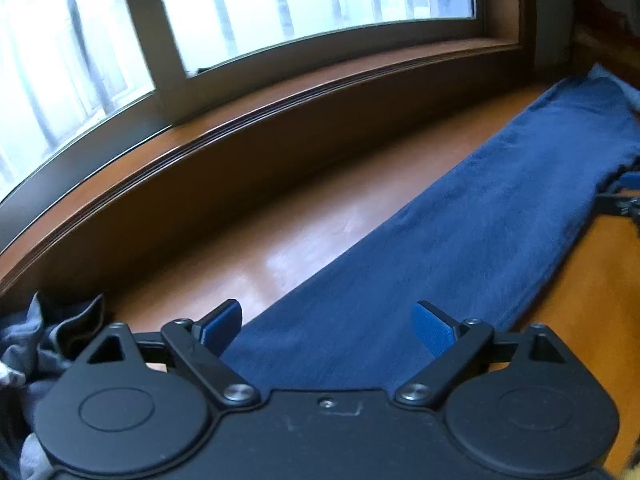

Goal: Fold clothes

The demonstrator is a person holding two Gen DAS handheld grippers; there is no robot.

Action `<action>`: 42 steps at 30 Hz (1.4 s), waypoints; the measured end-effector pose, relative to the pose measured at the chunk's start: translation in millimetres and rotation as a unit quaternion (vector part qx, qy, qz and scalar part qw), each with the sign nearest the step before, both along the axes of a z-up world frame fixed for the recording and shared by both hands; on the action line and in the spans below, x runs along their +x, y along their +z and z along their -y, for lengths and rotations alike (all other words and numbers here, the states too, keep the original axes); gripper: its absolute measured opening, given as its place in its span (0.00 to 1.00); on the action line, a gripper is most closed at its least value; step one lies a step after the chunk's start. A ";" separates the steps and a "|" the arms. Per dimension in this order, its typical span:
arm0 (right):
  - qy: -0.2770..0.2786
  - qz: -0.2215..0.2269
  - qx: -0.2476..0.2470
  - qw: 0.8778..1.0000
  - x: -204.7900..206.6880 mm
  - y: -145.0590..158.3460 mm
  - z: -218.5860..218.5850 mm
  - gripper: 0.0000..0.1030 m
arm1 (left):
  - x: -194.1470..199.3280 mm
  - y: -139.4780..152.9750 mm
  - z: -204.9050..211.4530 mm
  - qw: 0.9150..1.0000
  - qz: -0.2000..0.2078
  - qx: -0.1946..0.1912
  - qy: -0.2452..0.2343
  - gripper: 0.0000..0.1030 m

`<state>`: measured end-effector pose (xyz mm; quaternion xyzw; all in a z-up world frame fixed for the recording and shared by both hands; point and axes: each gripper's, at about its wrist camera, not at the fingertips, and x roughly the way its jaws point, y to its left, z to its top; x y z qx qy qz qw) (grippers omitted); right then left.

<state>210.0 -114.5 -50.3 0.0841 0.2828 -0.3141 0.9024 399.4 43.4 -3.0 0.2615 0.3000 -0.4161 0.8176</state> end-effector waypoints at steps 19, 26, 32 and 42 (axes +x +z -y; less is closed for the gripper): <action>-0.051 -0.032 0.007 0.998 -20.6 -31.5 88.9 0.65 | 2.1 -29.3 23.3 0.982 0.109 0.123 0.090 1.00; 0.008 -0.026 0.019 0.999 -8.2 -21.7 76.6 0.63 | 21.8 -31.1 -1.9 0.968 0.135 0.164 0.137 1.00; -0.080 -0.032 -0.067 0.994 -42.1 -11.3 122.5 0.65 | 29.5 -24.0 4.7 0.965 0.115 0.157 0.178 1.00; -0.057 -0.025 -0.010 0.998 -101.8 -28.0 182.4 0.69 | -53.9 1.0 110.4 0.987 0.066 0.046 0.140 0.99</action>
